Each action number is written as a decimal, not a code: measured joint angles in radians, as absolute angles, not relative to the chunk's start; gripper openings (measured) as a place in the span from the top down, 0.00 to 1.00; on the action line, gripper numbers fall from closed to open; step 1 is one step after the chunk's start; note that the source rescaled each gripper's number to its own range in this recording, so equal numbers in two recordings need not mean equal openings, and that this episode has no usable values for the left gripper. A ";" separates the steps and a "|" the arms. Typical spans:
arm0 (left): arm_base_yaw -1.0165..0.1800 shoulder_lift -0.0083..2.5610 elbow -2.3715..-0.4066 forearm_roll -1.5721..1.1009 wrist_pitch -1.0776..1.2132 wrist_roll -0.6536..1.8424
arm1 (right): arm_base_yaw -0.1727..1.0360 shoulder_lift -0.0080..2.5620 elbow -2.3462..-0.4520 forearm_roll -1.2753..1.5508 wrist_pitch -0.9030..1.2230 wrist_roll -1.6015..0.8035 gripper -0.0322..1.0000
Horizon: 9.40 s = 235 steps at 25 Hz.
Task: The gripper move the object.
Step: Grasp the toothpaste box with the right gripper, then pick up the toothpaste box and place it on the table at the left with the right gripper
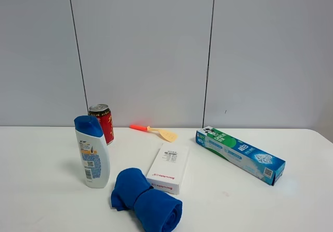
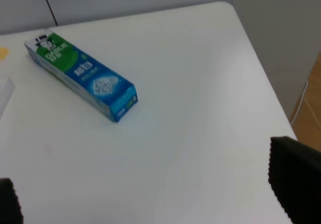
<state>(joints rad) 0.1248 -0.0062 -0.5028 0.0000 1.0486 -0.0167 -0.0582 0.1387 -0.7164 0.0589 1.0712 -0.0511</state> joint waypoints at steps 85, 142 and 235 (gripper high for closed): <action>0.125 -0.006 -0.503 0.000 1.049 -0.017 | 0.189 2.047 -1.578 0.155 0.729 -0.622 0.00; 0.125 -0.006 -0.503 0.000 1.049 -0.017 | 0.206 1.917 -1.578 0.203 0.765 -0.715 0.96; 0.125 -0.006 -0.503 0.000 1.049 -0.017 | 0.624 2.463 -2.049 0.599 0.587 -1.402 0.96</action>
<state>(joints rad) 0.1248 -0.0062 -0.5028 0.0000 1.0486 -0.0167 0.6242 2.4635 -2.0492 0.5994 0.5870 -1.4020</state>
